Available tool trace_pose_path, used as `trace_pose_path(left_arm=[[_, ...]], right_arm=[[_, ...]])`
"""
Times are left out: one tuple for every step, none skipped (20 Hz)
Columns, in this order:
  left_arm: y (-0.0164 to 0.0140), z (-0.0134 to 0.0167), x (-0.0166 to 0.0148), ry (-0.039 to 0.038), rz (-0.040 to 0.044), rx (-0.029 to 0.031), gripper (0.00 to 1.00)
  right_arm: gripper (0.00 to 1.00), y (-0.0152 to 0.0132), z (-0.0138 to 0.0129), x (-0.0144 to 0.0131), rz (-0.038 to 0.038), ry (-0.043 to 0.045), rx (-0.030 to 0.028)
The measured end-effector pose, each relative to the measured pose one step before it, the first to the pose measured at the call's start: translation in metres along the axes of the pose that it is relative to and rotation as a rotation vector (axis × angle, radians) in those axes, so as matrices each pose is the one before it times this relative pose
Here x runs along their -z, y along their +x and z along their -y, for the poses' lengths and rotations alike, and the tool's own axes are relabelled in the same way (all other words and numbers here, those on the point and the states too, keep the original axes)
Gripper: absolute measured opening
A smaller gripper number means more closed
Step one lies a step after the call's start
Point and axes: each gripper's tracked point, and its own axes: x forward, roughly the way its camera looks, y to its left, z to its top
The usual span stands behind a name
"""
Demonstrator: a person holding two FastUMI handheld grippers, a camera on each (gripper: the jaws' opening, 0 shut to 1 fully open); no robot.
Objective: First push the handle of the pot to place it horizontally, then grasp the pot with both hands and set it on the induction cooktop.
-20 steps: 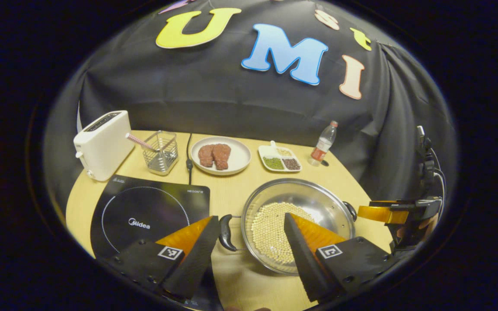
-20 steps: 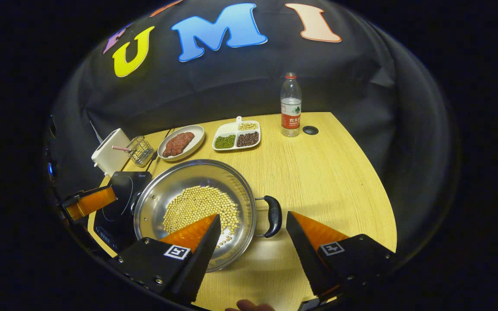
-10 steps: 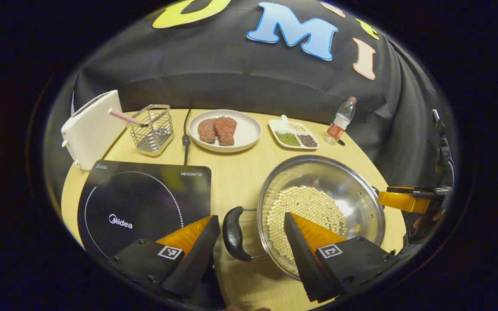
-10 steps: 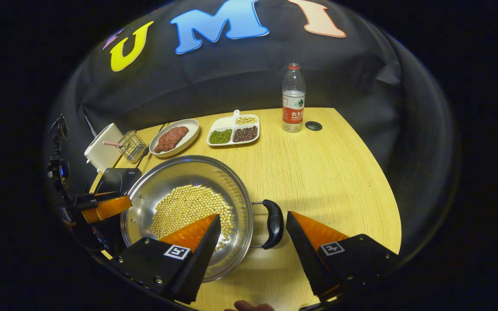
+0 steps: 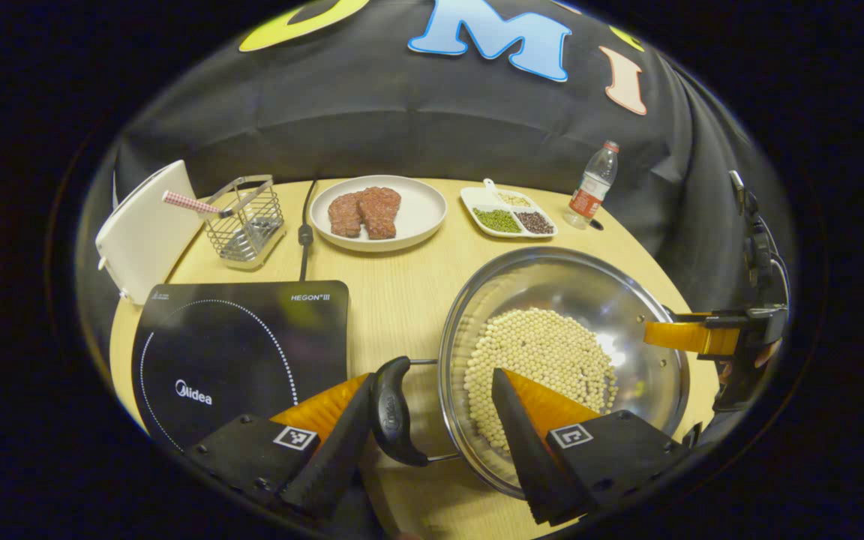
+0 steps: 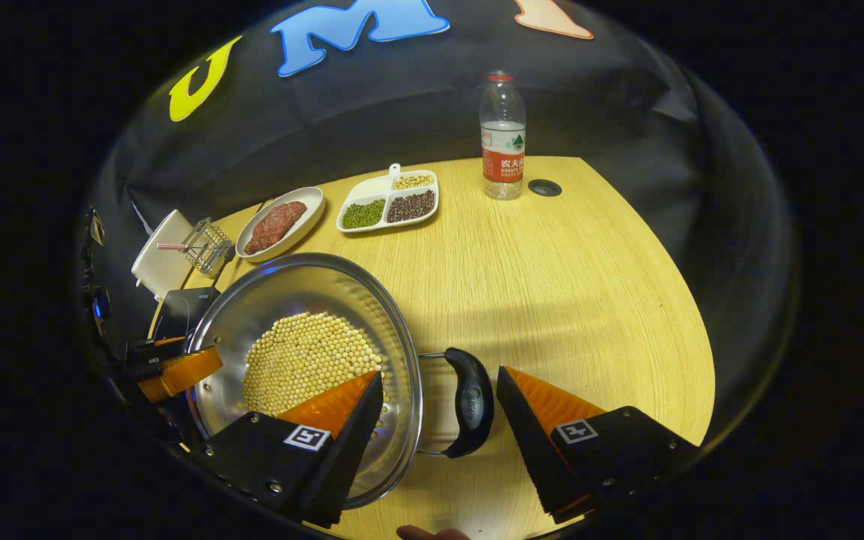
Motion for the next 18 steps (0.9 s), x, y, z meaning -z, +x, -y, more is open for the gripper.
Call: trace_pose_path(left_arm=[[0.00111,-0.00244,0.00178,0.01563,-0.00923,-0.01197,0.98],[0.00155,-0.0004,0.00057,0.01555,-0.00461,-0.00532,0.95],[0.00101,-0.00088,0.00003,0.0169,-0.00516,-0.00958,0.95],[0.001,-0.00144,0.00125,0.01398,-0.00474,-0.00911,0.88],[0.00027,-0.001,0.00117,0.01115,-0.00506,-0.00891,0.85],[0.00088,-0.00108,0.00096,0.00944,-0.00764,-0.00614,0.81],[0.00132,-0.00048,0.00047,0.01213,-0.00725,-0.00692,0.79],[0.00043,0.00003,0.00021,0.01131,-0.00578,-0.00406,0.77],[0.00146,-0.00254,0.00151,0.01166,-0.00969,-0.00892,0.78],[0.00265,-0.00001,-0.00065,-0.00011,0.00337,-0.00406,0.76],[-0.00037,0.00101,0.00087,-0.00311,-0.00713,0.00157,0.76],[0.00156,-0.00087,-0.00012,-0.00683,-0.00475,0.00082,0.75],[0.00125,0.00068,0.00009,-0.00295,-0.00695,0.00058,0.74],[-0.00017,0.00089,-0.0005,-0.00692,-0.00383,0.00262,0.73],[-0.00007,-0.0007,0.00103,-0.00429,-0.00562,0.00336,0.73],[0.00139,0.00022,0.0003,-0.00745,-0.00069,0.00278,0.72],[-0.00005,0.00032,-0.00038,-0.00375,-0.00181,0.00655,0.71],[0.00089,-0.00017,0.00021,-0.0038,-0.0012,0.00157,0.66]], right_arm=[[0.94,0.00396,0.00004,0.00131,-0.00805,0.00058,-0.00016],[0.94,0.00281,0.00094,0.00281,-0.01167,-0.00233,0.00383],[0.94,0.0022,-0.00108,0.00234,-0.01035,-0.00082,0.0016],[0.84,0.00158,-0.00011,0.0012,-0.00493,0.00125,0.00146],[0.94,0.00112,-0.00087,0.00157,-0.00525,0.00232,0.00096],[0.92,0.00102,0.00075,0.00172,-0.00111,0.00151,0.0049],[0.92,0.00213,0.00166,0.0026,-0.00723,0.00073,0.01006],[0.9,0.00115,0.00049,0.00255,-0.00708,0.00208,0.00558],[0.89,0.00229,0.00175,0.00335,-0.01084,0.00296,0.01206],[0.84,0.0023,0.001,0.00229,-0.00935,0.00499,0.00961],[0.84,0.00121,0.00343,0.00294,-0.00928,0.00667,0.00683],[0.74,0.00136,-0.00253,0.00103,-0.00141,0.02205,-0.00137],[0.73,-0.00197,0.00044,0.00089,-0.00519,0.02086,-0.01322],[0.7,-0.00108,-0.00136,0.00021,-0.01165,0.01676,-0.0128],[0.65,0.00171,0.00108,0.00051,-0.00232,0.0263,-0.00861],[0.66,-0.00106,0.00111,0.00029,-0.00382,0.02335,-0.01315],[0.65,0.00103,-0.00236,0.00277,-0.01263,0.01784,-0.00604],[0.61,-0.00099,0.00014,-0.00153,0.0015,-0.00558,-0.00407]])
